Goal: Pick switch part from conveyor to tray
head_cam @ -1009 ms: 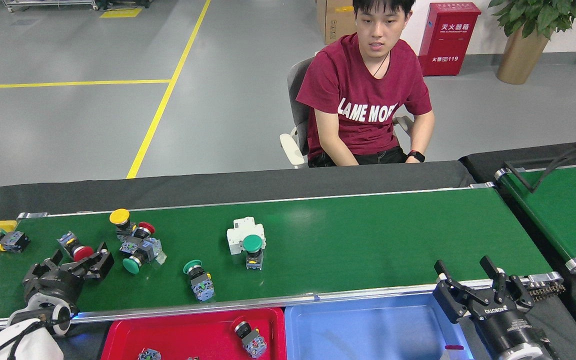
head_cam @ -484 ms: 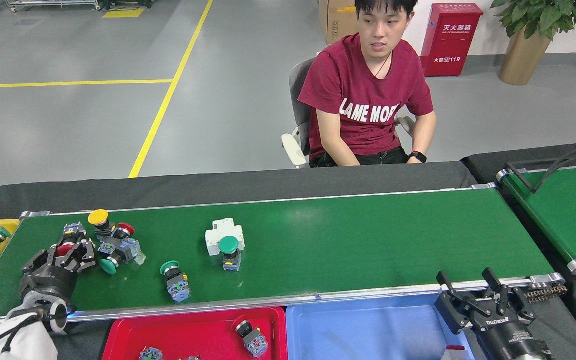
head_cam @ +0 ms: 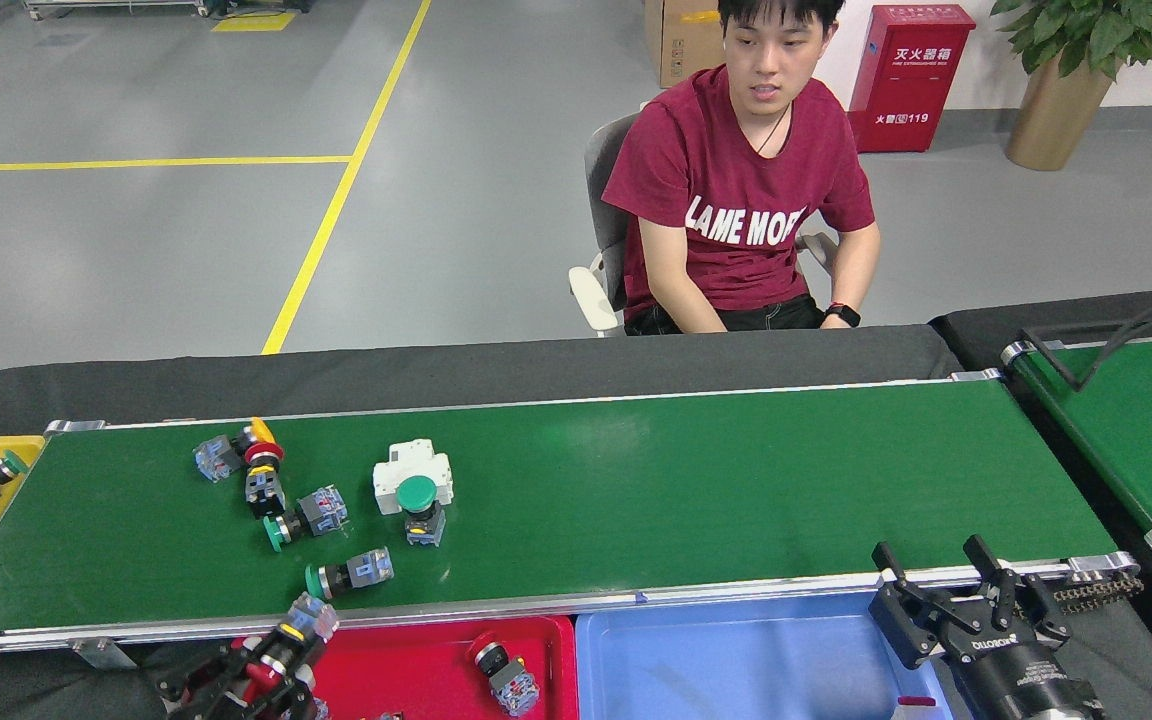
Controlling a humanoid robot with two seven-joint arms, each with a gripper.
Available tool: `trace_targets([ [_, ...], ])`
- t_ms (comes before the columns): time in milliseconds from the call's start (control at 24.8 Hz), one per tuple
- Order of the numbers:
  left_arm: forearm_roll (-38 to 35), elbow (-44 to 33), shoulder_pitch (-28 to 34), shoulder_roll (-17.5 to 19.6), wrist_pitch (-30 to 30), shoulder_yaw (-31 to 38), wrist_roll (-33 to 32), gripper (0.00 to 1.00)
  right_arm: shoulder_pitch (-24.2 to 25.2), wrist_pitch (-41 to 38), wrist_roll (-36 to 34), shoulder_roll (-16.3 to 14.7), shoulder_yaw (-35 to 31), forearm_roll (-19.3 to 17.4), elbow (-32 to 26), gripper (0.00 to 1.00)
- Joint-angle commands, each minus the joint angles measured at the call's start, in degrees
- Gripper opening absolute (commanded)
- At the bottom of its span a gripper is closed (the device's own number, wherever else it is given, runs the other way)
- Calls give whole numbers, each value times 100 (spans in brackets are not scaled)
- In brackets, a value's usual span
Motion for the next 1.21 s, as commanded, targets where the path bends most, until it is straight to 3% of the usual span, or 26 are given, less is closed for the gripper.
trace_targets([
  [0, 8, -99, 21, -72, -63, 30, -9, 100, -16, -33, -43, -59, -25, 10, -73, 96],
  [323, 44, -116, -5, -151, 157, 540, 0, 100, 37, -42, -51, -59, -25, 10, -82, 96],
  [444, 35, -116, 56, -300, 605, 874, 0, 100, 72, -42, -51, -59, -16, 19, -82, 96],
  [565, 35, -108, 153, -344, 1089, 944, 0, 100, 81, -42, -51, -68, -24, 19, -82, 96],
  [848, 26, -204, 153, -362, 1317, 936, -18, 100, 99, -42, -51, -68, -7, 19, -82, 96],
  [1171, -203, 77, -620, -344, 1502, 865, -677, 100, 90, -42, -60, -68, 2, 28, -82, 96],
])
